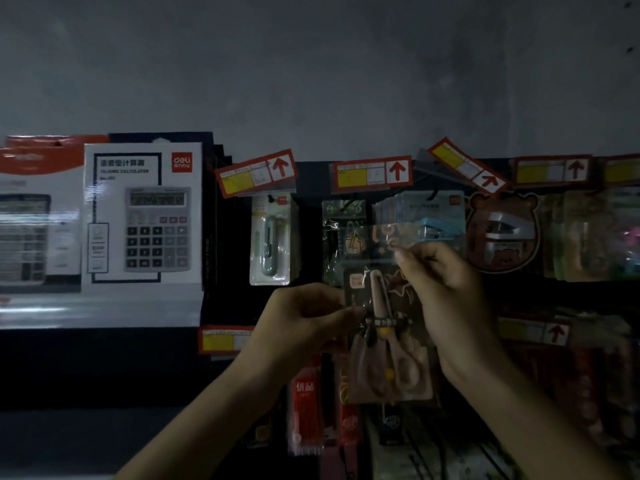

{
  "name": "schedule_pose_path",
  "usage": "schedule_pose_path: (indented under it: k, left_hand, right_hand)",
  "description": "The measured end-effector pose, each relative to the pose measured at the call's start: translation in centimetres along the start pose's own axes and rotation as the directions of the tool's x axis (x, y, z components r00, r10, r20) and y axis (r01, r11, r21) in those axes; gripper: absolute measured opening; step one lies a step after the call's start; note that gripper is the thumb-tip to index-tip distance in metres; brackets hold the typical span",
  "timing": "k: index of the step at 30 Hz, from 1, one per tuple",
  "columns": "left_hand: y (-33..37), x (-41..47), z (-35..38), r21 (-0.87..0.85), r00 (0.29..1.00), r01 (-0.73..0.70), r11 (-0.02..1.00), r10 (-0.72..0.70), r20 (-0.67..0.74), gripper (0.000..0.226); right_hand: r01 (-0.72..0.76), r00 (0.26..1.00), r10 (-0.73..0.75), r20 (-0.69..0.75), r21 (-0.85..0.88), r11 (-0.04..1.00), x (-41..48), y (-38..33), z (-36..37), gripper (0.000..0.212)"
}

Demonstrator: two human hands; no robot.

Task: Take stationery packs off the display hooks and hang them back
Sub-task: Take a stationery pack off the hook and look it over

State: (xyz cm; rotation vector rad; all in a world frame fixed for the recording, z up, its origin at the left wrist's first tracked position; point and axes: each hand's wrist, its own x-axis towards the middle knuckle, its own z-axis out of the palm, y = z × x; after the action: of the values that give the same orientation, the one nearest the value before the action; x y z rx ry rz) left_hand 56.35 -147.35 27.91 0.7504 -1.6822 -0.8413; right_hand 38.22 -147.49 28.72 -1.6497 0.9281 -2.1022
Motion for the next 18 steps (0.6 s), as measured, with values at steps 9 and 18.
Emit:
schedule_pose_path:
  k: [9,18]
  left_hand:
    - [1.3,-0.1,-0.9,-0.145,0.997,-0.002,0.989,-0.010,-0.082,0.009]
    - [0.6,2.6,-0.6,0.384,0.936,-0.198,0.902,0.291,-0.201,0.016]
  right_hand:
    - [-0.276,0.932,0.263,0.251,0.019,0.961,-1.7,0.2,-1.5,0.027]
    - [-0.271,0.923,0.256,0.286,0.014,0.962,-1.5,1.5,-2.9,0.016]
